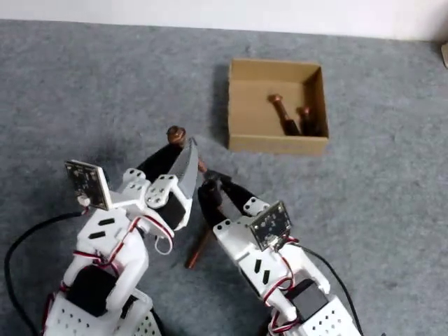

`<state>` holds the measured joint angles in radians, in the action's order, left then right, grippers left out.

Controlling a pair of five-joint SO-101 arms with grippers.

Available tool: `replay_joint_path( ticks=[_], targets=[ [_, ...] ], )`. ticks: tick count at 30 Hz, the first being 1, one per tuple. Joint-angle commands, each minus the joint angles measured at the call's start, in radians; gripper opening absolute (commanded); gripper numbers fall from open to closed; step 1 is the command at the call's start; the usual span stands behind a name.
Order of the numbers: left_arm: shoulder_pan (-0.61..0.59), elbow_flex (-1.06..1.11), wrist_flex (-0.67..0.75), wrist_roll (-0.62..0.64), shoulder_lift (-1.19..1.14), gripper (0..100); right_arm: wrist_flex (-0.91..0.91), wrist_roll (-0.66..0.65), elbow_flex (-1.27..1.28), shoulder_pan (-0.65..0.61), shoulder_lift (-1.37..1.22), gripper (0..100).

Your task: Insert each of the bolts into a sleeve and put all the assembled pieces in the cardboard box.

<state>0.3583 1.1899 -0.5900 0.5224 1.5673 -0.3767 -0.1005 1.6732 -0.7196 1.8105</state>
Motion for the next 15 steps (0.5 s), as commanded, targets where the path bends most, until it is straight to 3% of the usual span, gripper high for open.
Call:
replay_joint_path(
  ticks=[1,7,15],
  targets=[
    [0.019,-0.105,-0.068,0.003,0.016,0,-0.004,0.005,0.107,0.001,0.024,0.4],
    [0.104,-0.088,-0.175,0.006,0.016,0,-0.004,0.005,0.107,0.001,0.025,0.4],
    [0.150,0.036,-0.103,0.002,0.016,0,-0.004,0.003,0.107,-0.001,0.025,0.4]
  ],
)
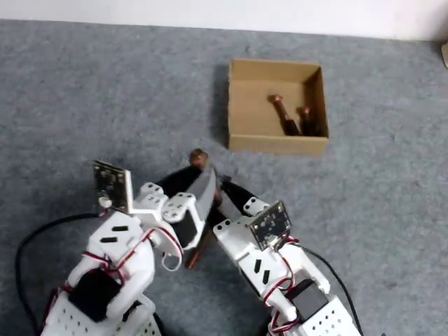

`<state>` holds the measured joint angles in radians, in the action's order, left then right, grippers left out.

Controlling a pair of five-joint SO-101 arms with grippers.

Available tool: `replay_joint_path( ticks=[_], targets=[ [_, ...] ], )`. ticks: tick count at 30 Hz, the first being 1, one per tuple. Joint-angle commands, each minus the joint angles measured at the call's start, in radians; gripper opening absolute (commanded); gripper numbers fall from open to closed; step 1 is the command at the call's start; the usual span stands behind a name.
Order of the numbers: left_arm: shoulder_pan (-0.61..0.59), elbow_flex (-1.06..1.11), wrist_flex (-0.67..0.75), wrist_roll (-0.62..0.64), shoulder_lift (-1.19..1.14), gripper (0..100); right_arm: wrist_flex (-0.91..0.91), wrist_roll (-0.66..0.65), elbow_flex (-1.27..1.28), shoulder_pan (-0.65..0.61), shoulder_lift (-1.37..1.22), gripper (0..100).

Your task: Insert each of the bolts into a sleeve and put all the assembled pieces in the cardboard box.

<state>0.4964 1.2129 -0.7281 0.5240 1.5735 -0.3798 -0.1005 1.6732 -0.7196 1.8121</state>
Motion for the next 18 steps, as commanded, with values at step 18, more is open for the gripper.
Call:
replay_joint_path(
  ticks=[18],
  targets=[
    [-0.045,-0.088,0.069,-0.049,0.010,0,-0.001,0.003,0.107,-0.002,0.024,0.4]
  ],
)
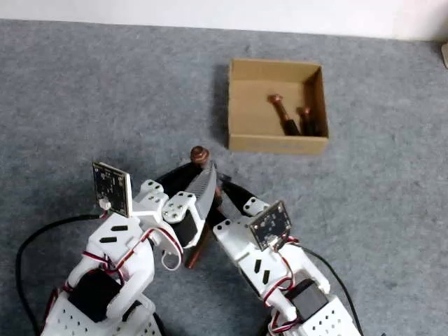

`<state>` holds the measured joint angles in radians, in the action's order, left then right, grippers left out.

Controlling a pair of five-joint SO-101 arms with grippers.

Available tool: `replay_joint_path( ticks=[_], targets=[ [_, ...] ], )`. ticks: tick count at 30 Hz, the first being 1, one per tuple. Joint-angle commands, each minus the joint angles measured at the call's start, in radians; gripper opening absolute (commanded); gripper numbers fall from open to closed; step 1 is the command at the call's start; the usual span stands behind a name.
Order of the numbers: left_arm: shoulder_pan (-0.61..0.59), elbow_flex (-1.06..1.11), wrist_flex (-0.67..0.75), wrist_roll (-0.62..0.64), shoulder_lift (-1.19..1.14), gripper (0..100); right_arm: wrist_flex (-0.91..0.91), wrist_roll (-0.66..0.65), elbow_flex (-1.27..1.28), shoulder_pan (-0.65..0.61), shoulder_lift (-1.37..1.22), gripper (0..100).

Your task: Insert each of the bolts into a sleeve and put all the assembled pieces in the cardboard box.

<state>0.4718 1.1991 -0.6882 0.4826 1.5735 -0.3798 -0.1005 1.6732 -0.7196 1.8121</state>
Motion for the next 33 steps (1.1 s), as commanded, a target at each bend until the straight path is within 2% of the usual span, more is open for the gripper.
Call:
replay_joint_path(
  ticks=[1,9,16,24,33],
  targets=[
    [-0.021,-0.079,0.029,-0.008,0.010,0,-0.001,0.003,0.107,-0.002,0.024,0.4],
    [-0.107,-0.085,0.029,-0.009,0.010,0,-0.001,0.003,0.107,-0.001,0.024,0.4],
    [-0.110,-0.039,0.029,-0.006,0.008,0,-0.001,0.003,0.107,0.002,0.024,0.4],
    [-0.001,0.022,0.031,-0.006,0.008,0,-0.001,0.003,0.107,-0.002,0.024,0.4],
    [0.007,-0.010,0.031,-0.002,0.001,0,-0.001,0.003,0.107,-0.002,0.024,0.4]
  ],
)
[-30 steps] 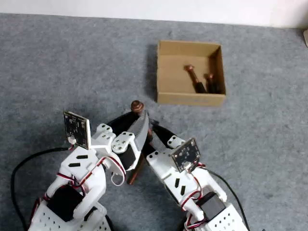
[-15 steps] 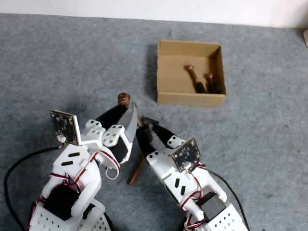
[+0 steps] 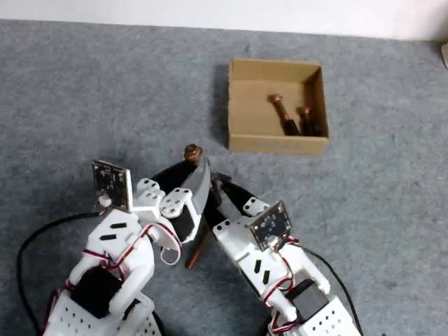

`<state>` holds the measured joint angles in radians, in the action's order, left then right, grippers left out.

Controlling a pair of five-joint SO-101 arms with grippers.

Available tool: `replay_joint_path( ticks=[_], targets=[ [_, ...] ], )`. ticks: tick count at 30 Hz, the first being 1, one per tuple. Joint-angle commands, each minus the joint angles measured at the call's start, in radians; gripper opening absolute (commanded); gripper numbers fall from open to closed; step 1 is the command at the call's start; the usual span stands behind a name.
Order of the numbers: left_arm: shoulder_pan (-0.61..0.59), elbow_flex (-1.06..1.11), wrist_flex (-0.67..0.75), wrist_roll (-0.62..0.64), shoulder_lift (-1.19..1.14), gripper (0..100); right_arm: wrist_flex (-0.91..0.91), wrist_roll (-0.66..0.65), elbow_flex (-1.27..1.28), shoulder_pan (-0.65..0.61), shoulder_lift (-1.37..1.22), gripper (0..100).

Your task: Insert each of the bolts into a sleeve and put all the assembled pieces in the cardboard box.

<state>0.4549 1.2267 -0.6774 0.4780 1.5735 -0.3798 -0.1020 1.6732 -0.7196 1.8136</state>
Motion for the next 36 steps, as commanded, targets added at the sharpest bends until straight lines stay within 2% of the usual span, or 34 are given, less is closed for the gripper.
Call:
replay_joint_path(
  ticks=[1,10,18,20,25,27,31,36],
  targets=[
    [0.024,-0.022,0.020,0.003,0.001,0,-0.001,0.005,0.107,-0.002,0.022,0.4],
    [0.018,0.090,0.017,-0.002,0.010,0,-0.001,0.005,0.105,0.005,0.022,0.4],
    [0.015,0.105,0.015,-0.003,0.010,1,-0.001,0.005,0.099,0.028,0.022,0.4],
    [0.015,0.105,0.015,-0.003,0.010,6,-0.001,0.005,0.099,0.028,0.022,0.4],
    [0.024,0.101,-0.021,0.002,0.010,35,-0.001,0.005,0.099,0.027,0.022,0.4],
    [0.041,0.082,-0.054,0.002,0.010,43,-0.001,0.005,0.099,0.025,0.022,0.4],
    [0.070,0.036,-0.112,0.002,0.010,44,-0.001,0.005,0.099,0.025,0.022,0.4],
    [0.104,-0.021,-0.117,0.002,0.010,44,-0.001,0.005,0.105,0.025,0.022,0.4]
  ],
)
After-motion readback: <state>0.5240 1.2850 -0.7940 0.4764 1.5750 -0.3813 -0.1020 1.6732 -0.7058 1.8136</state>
